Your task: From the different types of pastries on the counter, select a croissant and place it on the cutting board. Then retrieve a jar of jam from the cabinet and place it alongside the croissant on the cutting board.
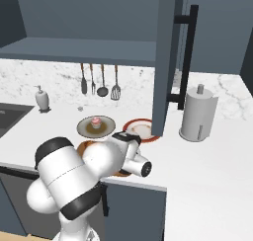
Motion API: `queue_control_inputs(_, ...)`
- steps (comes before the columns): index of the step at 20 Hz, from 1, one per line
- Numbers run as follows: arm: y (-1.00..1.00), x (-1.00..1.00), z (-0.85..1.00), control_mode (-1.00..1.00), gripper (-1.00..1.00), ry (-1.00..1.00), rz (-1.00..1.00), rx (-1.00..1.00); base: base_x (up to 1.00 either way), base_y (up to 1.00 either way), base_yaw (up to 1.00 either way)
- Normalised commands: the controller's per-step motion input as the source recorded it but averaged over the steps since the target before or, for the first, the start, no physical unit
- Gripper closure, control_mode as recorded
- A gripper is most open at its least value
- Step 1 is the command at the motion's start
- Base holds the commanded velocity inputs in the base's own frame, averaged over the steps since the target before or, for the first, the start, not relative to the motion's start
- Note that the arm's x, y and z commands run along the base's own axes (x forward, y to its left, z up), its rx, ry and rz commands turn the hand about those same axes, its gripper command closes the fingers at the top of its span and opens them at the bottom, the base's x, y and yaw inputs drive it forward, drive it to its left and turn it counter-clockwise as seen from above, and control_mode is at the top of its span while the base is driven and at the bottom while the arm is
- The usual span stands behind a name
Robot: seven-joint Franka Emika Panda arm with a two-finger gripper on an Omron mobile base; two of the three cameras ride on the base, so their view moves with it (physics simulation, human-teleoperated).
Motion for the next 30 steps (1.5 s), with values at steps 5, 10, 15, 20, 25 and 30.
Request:
queue_control_inputs(5, 0.00, -0.44, 0.15, -1.00, -1.00, -0.07, -0.02, 0.00, 0.00, 0.00, 0.00)
queue_control_inputs(10, 0.00, -0.58, 0.27, -1.00, -1.00, -0.07, -0.06, 0.00, 0.00, 0.00, 0.00)
queue_control_inputs(15, 0.05, -0.57, 0.48, -1.00, -1.00, -0.04, -0.08, 0.00, 0.00, 0.00, 0.00)
queue_control_inputs(20, 0.32, -0.57, 0.51, -1.00, -1.00, -0.03, -0.01, 0.00, 0.00, 0.00, 0.00)
queue_control_inputs(25, 0.46, -0.62, 0.48, -1.00, -1.00, 0.02, -0.04, 0.00, 0.00, 0.00, 0.00)
queue_control_inputs(30, 0.38, -0.31, 0.60, -1.00, -1.00, 0.05, -0.10, -0.01, 0.00, 0.00, 0.00)
